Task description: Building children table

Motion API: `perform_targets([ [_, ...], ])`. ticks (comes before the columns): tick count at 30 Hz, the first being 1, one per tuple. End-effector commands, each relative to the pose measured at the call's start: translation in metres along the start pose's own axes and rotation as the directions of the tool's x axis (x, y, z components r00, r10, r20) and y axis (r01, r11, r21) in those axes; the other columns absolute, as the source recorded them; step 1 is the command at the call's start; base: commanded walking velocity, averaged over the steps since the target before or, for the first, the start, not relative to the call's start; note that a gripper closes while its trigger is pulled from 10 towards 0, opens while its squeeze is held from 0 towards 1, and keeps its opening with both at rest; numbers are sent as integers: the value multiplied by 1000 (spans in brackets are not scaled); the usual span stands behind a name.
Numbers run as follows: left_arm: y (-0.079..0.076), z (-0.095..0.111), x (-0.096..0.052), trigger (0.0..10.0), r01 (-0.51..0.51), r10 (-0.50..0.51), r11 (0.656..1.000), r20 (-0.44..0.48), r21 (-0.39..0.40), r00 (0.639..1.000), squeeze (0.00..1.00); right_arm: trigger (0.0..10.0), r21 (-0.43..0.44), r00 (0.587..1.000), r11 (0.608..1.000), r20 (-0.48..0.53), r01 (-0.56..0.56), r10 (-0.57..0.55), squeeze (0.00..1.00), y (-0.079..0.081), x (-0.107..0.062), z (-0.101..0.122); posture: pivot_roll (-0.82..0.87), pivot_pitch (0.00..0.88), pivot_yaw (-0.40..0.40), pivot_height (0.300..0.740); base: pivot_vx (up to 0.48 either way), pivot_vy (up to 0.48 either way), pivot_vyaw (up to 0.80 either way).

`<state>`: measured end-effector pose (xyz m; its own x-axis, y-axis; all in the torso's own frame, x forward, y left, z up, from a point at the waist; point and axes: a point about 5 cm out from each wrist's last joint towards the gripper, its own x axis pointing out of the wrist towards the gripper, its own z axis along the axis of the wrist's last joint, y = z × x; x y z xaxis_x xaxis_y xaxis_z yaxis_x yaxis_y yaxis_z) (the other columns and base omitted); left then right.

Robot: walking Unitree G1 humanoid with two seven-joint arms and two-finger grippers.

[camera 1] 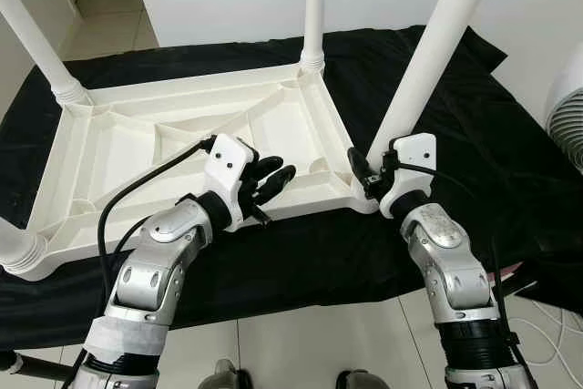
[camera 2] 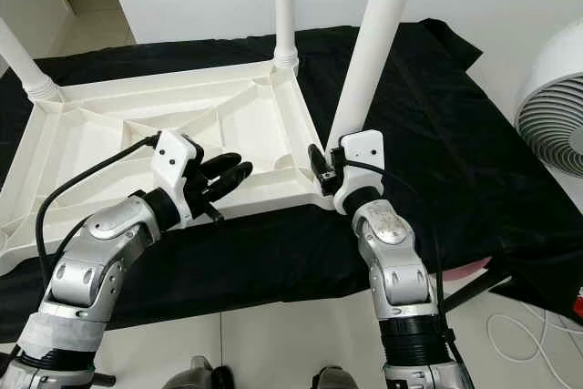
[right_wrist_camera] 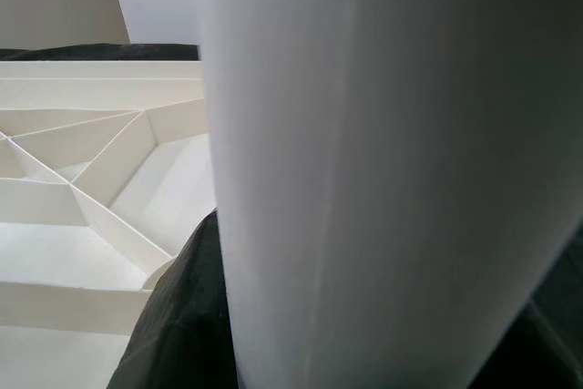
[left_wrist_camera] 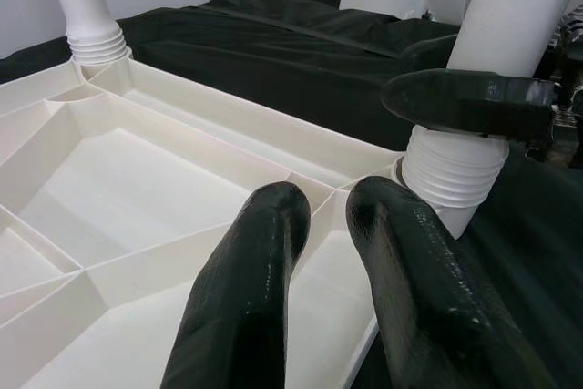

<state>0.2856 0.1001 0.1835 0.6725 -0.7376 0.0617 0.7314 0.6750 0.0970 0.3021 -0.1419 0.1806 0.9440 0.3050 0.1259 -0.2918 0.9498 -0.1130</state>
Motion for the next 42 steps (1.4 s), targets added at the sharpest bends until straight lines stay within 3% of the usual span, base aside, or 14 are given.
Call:
perform_targets([
  [1,-1,-2,-1,10000,12,-13,1000,-18,-9,1000,0,10000,5,1000,1000,-26,3,-3,0,-1,-1,-5,-85,97,67,740,0,0,0],
  [20,-19,-10,-7,10000,125,-125,992,-55,-18,991,0,10000,-77,999,997,-34,-21,18,0,-14,5,-8,-84,89,61,740,0,0,0],
  [35,-22,-12,-8,10000,144,-144,990,-72,-15,987,0,10000,-225,973,947,-55,-229,222,0,-11,-7,-14,-87,76,61,740,0,0,0],
  [42,-21,-12,-8,10000,144,-144,990,-74,-12,987,0,10000,-222,966,940,-63,-260,252,0,-14,-10,-15,-91,77,62,740,0,0,0],
])
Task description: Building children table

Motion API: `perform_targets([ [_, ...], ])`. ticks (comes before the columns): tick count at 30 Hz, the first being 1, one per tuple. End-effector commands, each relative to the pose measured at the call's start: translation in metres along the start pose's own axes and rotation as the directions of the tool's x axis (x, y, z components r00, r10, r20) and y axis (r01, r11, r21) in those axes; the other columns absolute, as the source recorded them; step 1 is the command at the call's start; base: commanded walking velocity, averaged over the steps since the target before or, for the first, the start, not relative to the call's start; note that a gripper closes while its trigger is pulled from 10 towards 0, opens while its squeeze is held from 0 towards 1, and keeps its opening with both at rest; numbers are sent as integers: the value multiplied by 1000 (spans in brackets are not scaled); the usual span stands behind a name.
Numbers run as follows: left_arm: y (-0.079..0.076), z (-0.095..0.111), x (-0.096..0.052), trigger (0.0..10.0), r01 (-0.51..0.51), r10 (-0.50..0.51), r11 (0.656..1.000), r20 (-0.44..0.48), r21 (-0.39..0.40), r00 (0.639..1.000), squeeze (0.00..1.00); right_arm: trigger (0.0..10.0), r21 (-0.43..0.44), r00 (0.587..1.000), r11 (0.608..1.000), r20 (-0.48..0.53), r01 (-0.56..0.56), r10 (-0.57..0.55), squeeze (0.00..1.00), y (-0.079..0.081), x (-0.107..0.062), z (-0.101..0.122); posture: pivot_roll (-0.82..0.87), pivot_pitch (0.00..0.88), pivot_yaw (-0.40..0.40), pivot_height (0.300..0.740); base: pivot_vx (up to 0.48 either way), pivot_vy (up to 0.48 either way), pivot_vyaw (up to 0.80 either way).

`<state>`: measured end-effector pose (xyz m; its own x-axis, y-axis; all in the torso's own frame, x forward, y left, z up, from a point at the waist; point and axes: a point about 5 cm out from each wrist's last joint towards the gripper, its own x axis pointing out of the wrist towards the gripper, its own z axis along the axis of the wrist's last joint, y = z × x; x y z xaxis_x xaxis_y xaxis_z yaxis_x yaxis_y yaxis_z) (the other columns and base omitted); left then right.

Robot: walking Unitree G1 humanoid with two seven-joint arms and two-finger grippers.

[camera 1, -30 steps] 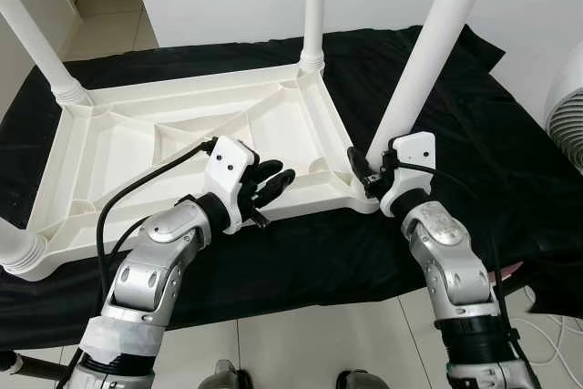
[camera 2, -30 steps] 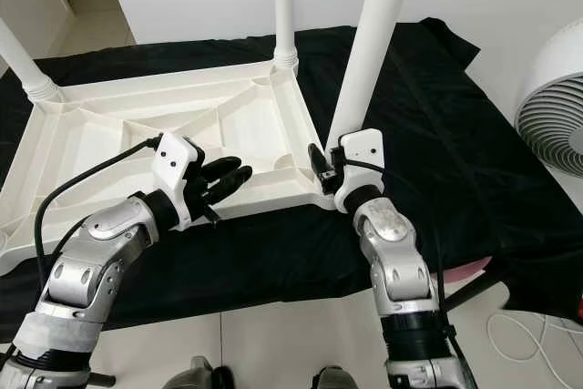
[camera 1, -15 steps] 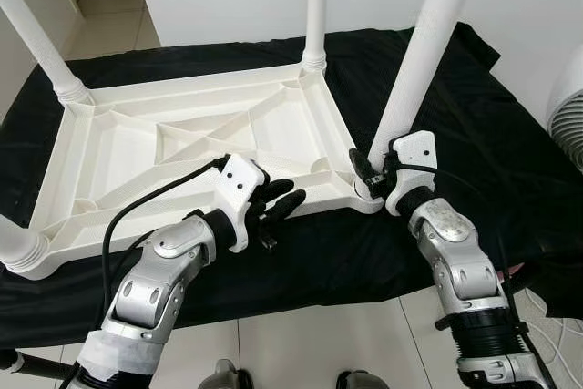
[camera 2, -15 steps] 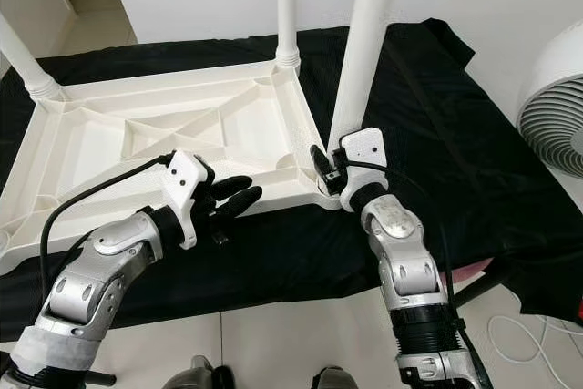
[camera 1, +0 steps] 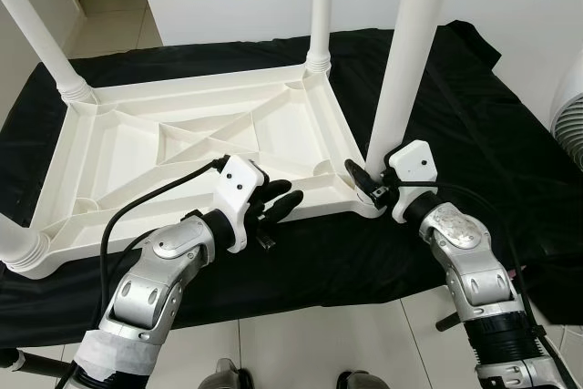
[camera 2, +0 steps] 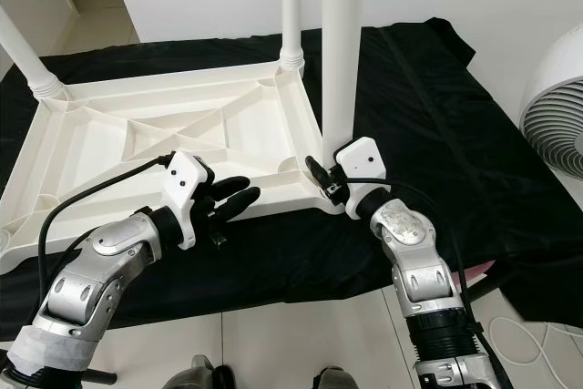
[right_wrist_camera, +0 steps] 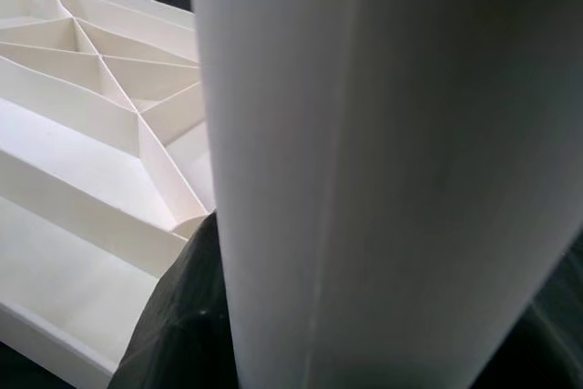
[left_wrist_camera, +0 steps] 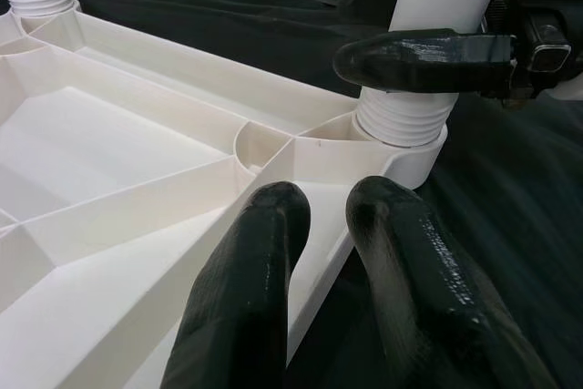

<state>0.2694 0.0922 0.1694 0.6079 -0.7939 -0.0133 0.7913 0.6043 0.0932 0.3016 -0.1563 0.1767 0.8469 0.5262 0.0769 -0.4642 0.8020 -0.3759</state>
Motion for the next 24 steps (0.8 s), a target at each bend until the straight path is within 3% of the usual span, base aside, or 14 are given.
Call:
perform_targets([
  [1,-3,0,-2,10000,51,-51,999,-7,2,999,0,10000,73,999,997,-37,-8,11,0,1,-5,-13,-91,77,62,740,0,0,0],
  [8,-2,0,-2,10000,49,-49,999,-9,4,999,0,10000,205,999,978,-32,40,-34,0,1,-5,-20,-87,85,63,740,0,0,0],
  [18,-1,1,-4,10000,43,-43,999,-13,7,999,0,10000,353,994,933,53,74,-99,0,18,-11,-25,-81,90,66,740,0,0,0],
  [24,0,2,-5,10000,50,-49,999,-16,14,999,0,10000,356,991,928,40,108,-131,0,19,-13,-30,-80,83,76,740,0,0,0],
])
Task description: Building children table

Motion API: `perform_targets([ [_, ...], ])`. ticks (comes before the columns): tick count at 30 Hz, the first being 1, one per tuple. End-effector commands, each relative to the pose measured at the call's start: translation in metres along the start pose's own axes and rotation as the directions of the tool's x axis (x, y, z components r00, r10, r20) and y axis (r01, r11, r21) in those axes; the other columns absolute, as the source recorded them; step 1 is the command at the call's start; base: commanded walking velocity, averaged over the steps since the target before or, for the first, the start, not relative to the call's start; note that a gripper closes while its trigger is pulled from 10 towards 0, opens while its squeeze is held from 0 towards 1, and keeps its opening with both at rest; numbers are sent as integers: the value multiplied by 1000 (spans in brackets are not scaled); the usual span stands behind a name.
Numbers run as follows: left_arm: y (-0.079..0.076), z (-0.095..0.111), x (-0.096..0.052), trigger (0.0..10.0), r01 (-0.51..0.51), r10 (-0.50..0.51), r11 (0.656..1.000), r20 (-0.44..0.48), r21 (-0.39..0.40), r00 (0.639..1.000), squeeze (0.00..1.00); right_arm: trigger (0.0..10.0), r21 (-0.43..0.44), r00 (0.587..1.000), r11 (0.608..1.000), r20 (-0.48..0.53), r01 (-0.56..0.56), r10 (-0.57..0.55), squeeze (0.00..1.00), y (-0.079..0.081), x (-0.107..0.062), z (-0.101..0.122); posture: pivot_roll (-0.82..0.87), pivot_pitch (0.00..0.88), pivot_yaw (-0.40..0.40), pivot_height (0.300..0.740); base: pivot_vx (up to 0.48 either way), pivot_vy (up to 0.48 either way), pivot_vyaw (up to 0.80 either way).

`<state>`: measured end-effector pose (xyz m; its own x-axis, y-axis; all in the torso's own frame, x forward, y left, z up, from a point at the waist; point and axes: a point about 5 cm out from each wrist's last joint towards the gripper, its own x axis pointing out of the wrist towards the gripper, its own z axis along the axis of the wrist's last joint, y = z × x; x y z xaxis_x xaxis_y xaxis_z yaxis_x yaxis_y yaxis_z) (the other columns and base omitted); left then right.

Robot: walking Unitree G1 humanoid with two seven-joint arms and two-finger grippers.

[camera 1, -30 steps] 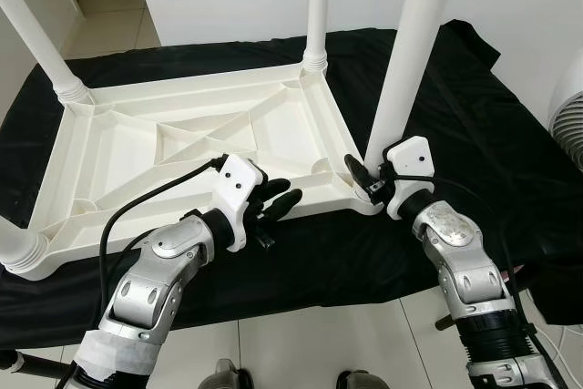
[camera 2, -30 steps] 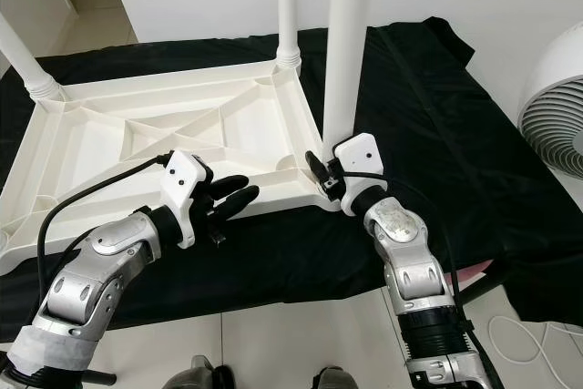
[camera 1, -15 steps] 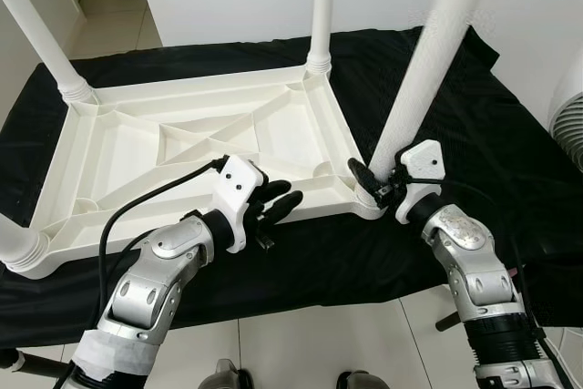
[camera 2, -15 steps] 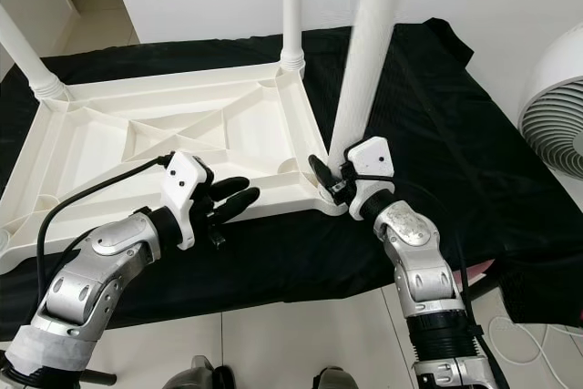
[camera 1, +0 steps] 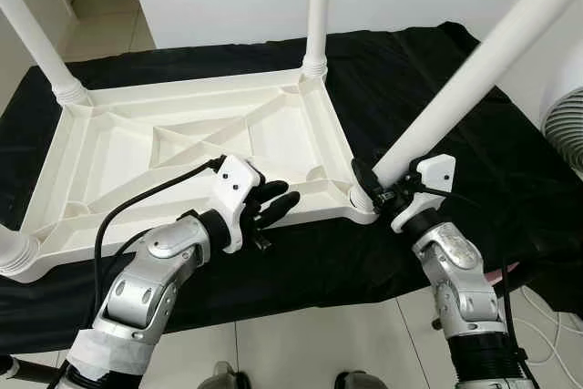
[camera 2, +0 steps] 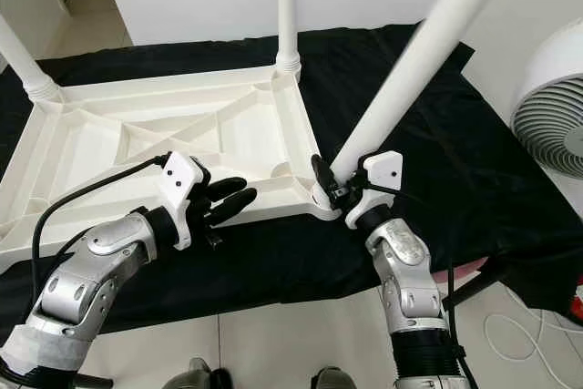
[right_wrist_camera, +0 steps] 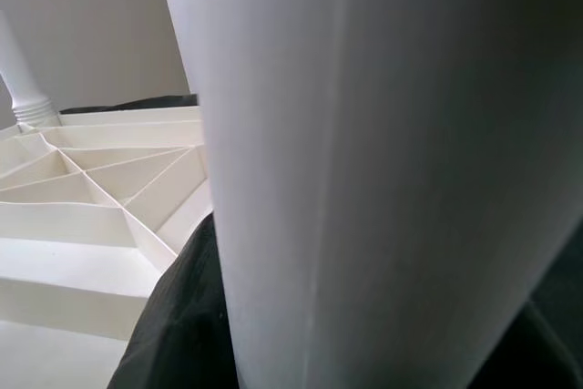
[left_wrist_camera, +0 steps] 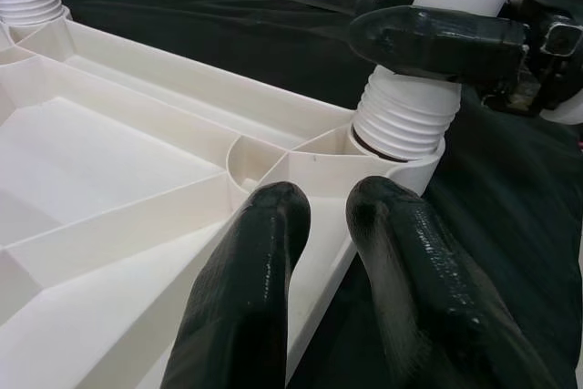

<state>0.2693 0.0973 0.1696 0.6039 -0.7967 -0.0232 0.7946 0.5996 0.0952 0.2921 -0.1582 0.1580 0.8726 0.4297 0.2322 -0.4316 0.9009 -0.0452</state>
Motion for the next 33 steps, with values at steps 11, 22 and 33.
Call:
perform_targets([
  [11,-2,3,0,10000,49,-49,999,-9,16,999,0,10000,-23,990,1000,-143,-3,0,0,3,-2,-22,-82,82,78,740,0,0,0],
  [22,-2,4,-1,10000,38,-38,999,-3,16,999,0,10000,-103,958,985,-263,-142,110,0,3,14,-20,-79,81,67,740,0,0,0],
  [33,-3,3,-2,10000,31,-31,999,-4,8,1000,0,10000,-69,948,987,-298,-142,116,0,-2,14,-25,-73,93,59,740,0,0,0],
])
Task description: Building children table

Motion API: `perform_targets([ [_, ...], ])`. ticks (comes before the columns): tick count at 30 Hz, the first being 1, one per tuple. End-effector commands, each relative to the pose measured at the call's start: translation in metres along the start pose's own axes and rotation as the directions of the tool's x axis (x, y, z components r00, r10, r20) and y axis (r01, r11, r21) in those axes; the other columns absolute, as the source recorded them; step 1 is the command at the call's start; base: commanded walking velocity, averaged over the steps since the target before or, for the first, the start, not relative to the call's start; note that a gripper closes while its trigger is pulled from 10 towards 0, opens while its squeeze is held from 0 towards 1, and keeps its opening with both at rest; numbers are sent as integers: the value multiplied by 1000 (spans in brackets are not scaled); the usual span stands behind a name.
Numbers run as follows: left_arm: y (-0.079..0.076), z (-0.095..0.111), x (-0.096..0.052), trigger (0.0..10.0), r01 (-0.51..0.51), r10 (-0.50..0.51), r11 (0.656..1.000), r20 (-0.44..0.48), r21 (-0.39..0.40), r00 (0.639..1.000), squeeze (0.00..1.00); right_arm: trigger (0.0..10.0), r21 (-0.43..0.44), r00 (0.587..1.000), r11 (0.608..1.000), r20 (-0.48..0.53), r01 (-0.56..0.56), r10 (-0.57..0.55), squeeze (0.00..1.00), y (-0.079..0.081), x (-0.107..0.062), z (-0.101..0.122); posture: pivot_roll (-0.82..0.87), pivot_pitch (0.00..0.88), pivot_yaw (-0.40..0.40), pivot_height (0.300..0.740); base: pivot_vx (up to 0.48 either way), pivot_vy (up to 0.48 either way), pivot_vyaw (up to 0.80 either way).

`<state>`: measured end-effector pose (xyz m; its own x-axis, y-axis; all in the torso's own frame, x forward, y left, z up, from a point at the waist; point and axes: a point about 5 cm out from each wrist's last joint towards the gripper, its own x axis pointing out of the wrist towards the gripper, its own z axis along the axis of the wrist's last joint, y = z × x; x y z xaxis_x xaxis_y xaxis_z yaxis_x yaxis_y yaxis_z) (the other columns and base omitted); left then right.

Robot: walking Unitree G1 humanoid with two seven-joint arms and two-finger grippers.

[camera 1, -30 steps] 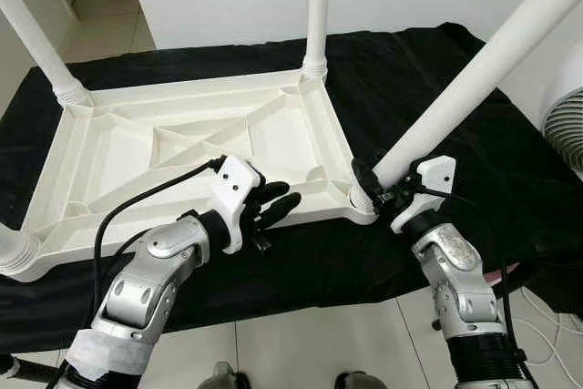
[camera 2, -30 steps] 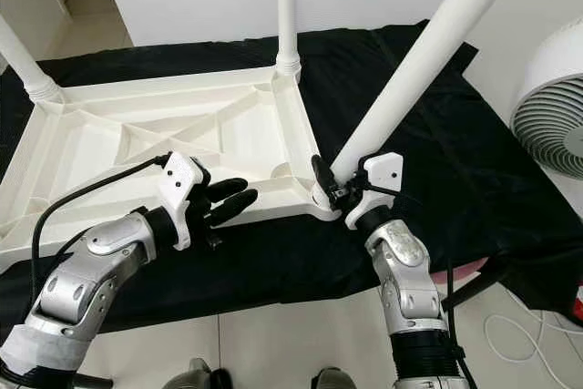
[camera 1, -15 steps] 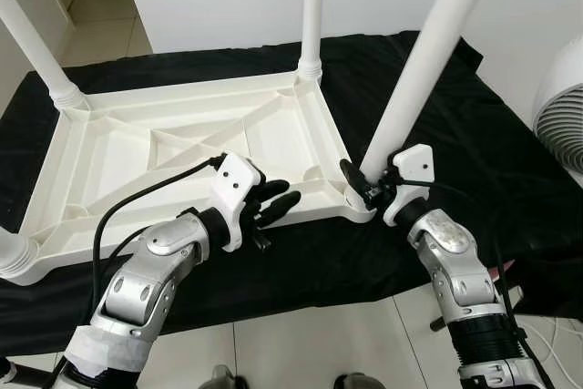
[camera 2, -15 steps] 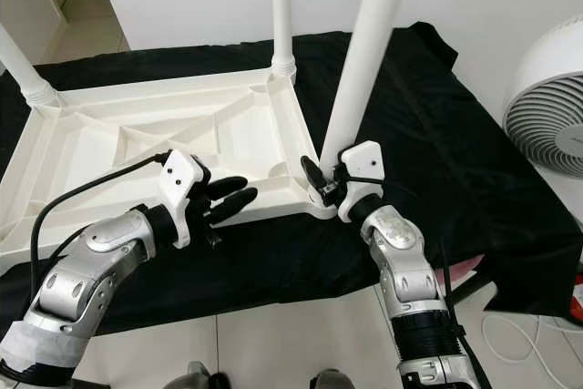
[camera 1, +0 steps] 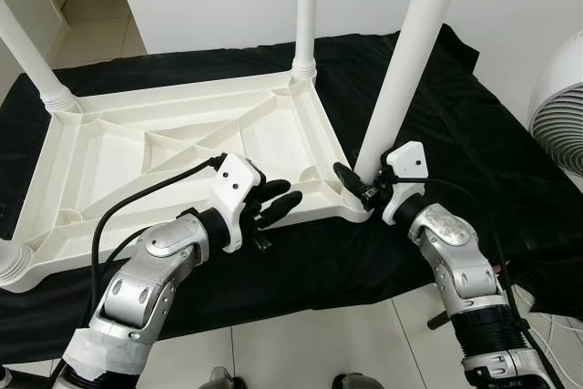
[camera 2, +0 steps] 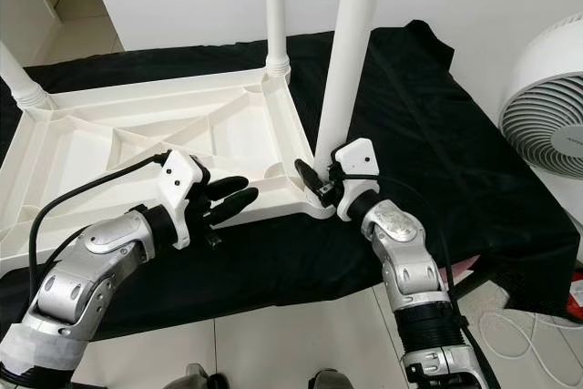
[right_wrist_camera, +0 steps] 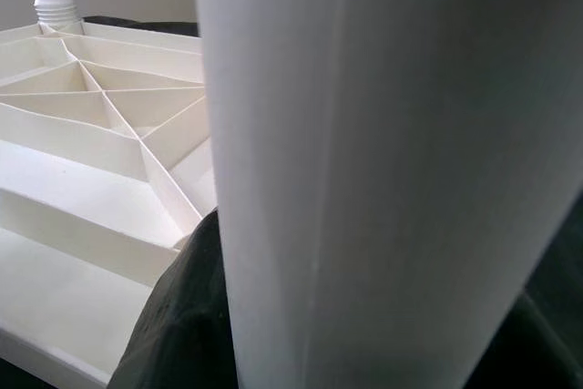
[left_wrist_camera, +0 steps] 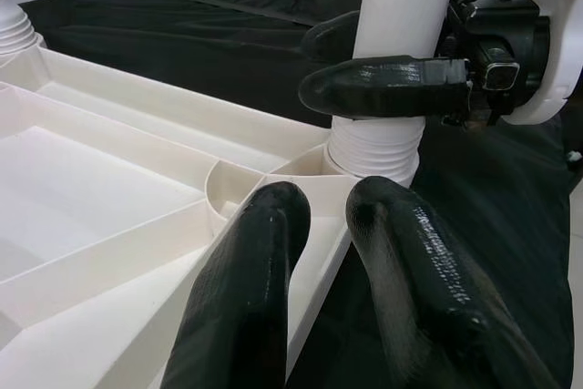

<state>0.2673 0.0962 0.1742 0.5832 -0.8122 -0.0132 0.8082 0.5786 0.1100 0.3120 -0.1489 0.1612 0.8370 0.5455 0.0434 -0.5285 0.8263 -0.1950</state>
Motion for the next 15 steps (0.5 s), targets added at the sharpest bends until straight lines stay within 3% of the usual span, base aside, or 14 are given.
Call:
perform_targets([
  [1,-2,-2,-2,10000,7,-7,1000,-16,-7,1000,0,10000,64,993,998,-122,6,1,0,2,-3,-25,-73,93,59,740,0,0,0],
  [15,-2,-1,-1,10000,13,-13,1000,-12,-8,1000,0,10000,143,987,989,-158,42,-19,0,-3,15,-18,-74,92,65,740,0,0,0],
])
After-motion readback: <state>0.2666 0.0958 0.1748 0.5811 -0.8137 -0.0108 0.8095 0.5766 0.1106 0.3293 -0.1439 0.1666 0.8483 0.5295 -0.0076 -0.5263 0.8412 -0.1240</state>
